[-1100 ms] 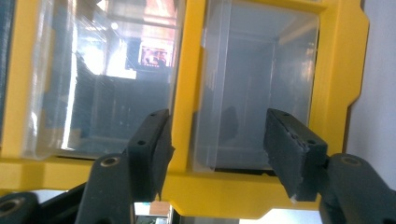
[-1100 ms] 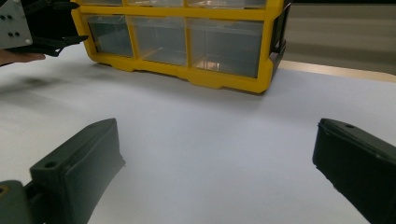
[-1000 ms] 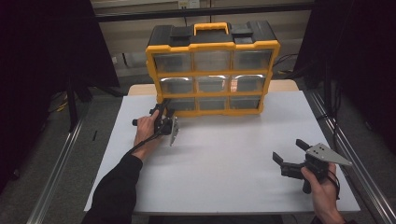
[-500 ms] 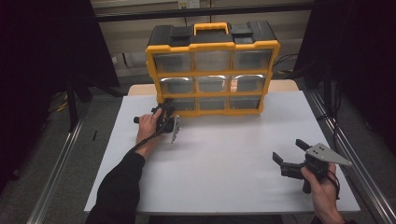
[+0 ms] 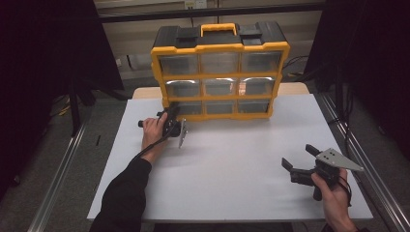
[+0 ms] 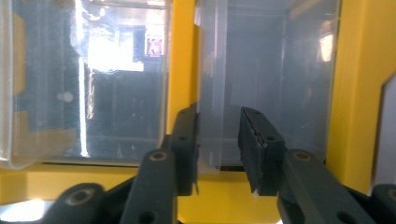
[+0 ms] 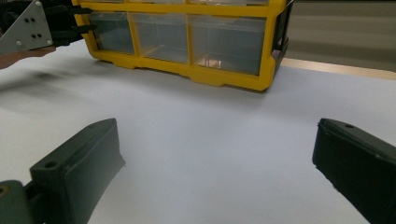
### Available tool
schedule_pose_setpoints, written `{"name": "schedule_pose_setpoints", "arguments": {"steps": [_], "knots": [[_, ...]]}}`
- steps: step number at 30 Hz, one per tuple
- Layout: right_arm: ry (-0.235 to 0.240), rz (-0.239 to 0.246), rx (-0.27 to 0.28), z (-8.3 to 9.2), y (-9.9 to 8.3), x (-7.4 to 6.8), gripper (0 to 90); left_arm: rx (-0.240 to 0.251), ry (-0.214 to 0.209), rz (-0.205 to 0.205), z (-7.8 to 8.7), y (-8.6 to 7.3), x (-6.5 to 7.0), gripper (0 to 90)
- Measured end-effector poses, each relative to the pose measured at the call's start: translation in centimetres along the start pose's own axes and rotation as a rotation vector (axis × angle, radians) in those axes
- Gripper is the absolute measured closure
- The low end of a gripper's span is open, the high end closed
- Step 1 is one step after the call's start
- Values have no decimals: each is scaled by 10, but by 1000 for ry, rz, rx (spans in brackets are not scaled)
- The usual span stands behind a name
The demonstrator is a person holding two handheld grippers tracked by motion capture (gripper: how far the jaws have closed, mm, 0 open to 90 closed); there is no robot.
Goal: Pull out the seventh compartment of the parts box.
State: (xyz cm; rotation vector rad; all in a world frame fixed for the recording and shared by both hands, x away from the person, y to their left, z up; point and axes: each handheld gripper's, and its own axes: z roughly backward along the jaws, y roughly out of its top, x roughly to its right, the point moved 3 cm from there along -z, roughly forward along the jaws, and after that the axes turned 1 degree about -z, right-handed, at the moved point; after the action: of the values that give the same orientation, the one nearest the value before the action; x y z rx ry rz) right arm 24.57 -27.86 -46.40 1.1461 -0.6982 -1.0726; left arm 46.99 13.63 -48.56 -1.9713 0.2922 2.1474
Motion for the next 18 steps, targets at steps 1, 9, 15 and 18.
{"name": "schedule_pose_setpoints", "arguments": {"steps": [1,9,15,18], "knots": [[0,1,0,0,0,0,6,-1,3,19,0,1,0,699],[6,3,0,0,0,-1,6,-27,-7,19,-1,3,-1,770],[6,7,0,0,0,0,6,-25,4,32,-1,3,0,780],[6,5,1,0,0,-1,6,-34,-18,-4,0,3,-2,782]]}}
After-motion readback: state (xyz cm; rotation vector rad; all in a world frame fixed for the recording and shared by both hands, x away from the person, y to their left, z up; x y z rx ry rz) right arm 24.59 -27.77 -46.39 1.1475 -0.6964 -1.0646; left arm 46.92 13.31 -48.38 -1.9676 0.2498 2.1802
